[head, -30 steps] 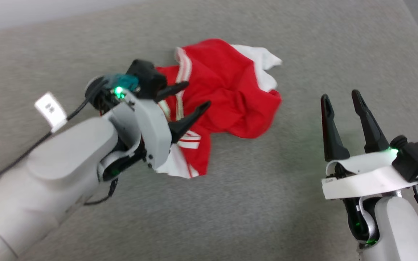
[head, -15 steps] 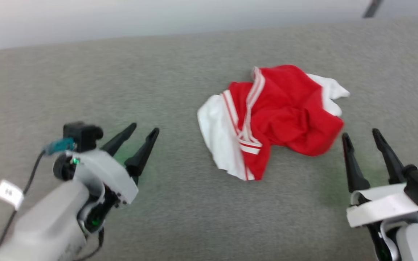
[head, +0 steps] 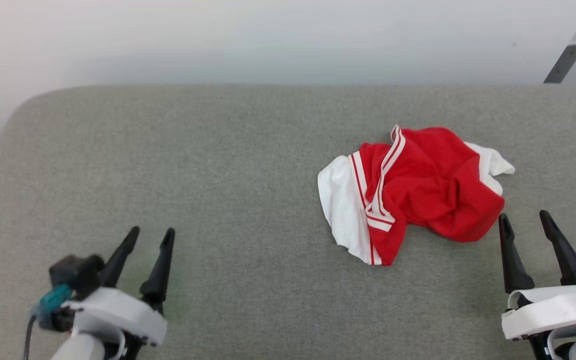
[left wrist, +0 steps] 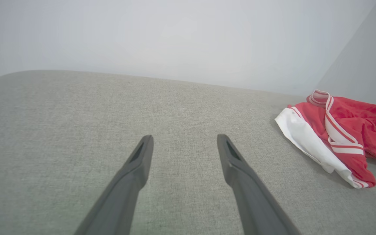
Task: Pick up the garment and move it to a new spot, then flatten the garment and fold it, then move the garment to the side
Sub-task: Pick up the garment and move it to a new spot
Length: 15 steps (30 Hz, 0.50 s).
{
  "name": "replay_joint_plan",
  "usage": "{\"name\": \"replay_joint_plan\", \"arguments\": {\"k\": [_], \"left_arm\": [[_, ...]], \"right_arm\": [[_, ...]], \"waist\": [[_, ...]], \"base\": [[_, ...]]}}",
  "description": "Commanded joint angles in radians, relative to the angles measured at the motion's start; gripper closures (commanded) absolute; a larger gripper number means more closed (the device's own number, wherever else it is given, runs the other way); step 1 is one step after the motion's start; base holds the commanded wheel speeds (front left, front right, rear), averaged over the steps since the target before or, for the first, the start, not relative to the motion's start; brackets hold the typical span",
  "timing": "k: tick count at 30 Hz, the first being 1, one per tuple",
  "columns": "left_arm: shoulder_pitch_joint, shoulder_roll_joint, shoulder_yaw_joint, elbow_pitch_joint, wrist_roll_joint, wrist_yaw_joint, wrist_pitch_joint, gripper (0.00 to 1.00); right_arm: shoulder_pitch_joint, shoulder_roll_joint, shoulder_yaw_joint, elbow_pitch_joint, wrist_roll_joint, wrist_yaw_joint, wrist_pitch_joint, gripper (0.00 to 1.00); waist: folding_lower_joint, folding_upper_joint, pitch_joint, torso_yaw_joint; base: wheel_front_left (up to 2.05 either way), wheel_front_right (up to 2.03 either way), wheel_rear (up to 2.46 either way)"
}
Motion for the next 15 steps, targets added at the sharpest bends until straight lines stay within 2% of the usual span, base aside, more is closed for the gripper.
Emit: {"name": "replay_joint_plan", "arguments": {"k": [1,8,15], "left_arm": [[0.053,-0.018,0.06,-0.038,0.063,0.012,0.0,0.0],[0.183,-0.092,0.263,-0.184,0.234,0.032,0.0,0.0],[0.24,-0.153,0.343,-0.208,0.317,0.005,0.0,0.0]], "right_arm": [[0.013,0.0,-0.01,-0.003,0.003,0.0,0.0,0.0],[0.013,0.018,-0.029,-0.032,0.015,0.0,0.0,0.0],[0.026,0.036,-0.032,-0.049,0.017,0.0,0.0,0.0]], "waist": [[0.0,0.0,-0.036,-0.002],[0.0,0.0,-0.067,-0.03],[0.0,0.0,-0.073,-0.042]], "base": [[0.0,0.0,0.0],[0.0,0.0,0.0],[0.0,0.0,0.0]]}}
